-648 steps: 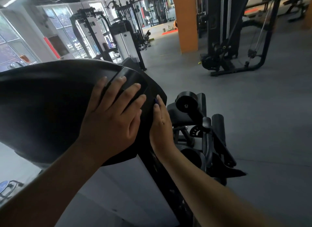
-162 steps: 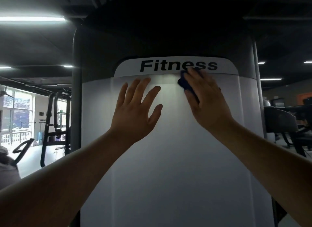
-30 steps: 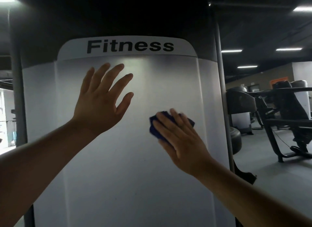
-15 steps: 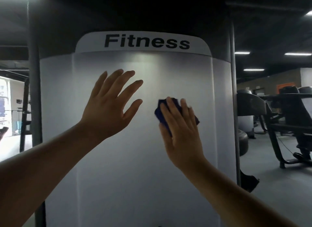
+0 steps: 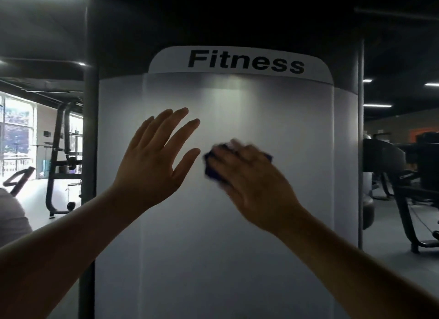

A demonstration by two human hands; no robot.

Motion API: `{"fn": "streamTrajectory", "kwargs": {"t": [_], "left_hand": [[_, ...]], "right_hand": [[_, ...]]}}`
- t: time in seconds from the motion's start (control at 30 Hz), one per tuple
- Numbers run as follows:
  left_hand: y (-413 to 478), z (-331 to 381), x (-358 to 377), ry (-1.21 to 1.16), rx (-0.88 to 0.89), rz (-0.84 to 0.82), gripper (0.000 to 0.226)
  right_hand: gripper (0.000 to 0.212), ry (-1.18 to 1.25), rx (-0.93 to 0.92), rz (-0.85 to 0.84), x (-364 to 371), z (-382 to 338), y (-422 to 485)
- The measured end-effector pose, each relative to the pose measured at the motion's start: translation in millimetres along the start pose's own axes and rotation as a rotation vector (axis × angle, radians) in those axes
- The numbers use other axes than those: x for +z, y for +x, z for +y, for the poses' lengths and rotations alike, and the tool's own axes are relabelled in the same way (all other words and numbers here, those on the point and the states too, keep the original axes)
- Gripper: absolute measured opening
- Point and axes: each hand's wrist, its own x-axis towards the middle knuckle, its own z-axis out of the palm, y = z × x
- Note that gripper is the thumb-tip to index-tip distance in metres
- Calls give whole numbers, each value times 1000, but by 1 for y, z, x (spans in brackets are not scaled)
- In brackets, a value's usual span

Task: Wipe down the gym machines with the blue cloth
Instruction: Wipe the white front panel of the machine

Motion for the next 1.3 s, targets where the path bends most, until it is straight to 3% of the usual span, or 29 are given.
{"fn": "streamTrajectory", "kwargs": {"t": [0.07,0.1,0.2,0.23,0.27,0.37,0.4,0.53,0.6,0.7,0.73,0.87,0.93,1.03,1.07,1.2,1.23,1.3], "left_hand": [[-9,-11,-3,-7,-44,0,60],[-15,-18,-4,-6,-60,-18,60],[-26,-38,-5,3,-55,-84,61],[-29,-42,-5,6,-49,-96,61],[-31,-46,-4,6,-46,-105,62],[-35,-50,-2,-23,-46,-124,63],[-36,-50,-1,-33,-44,-129,63],[-36,-59,-4,-56,-23,-146,61],[-41,-68,-8,-62,-72,-108,60],[-55,-87,-9,-63,-158,-95,60],[-60,-91,-8,-74,-166,-116,61],[-66,-97,-5,-128,-172,-160,62],[-65,-101,-6,-133,-156,-142,61],[-71,-110,-8,-142,-115,-169,63],[-75,-113,-9,-134,-120,-165,63],[-99,-127,-10,-106,-204,-152,63],[-104,-131,-9,-107,-216,-174,64],[-111,-135,-7,-147,-247,-224,64]], "right_hand": [[55,73,300,84,-3,-5,10],[55,63,289,79,-1,-15,13],[56,-47,-212,-78,9,-30,10],[55,-67,-303,-88,6,-26,15],[54,-76,-279,-60,4,-21,22],[55,-1,161,34,0,-26,41],[55,0,186,25,3,-36,42],[55,-86,-306,-150,19,-57,31],[53,-72,-246,-86,14,-50,42],[53,-37,78,-1,12,-59,53],[53,-50,65,-15,15,-68,52],[54,-120,-393,-216,26,-84,46],[53,-107,-306,-131,21,-73,61],[55,-85,43,-52,17,-79,74],[55,-101,13,-75,22,-89,71],[52,-150,-426,-255,36,-108,57],[52,-148,-412,-223,33,-104,65],[53,-126,-191,-138,27,-101,82]]}}
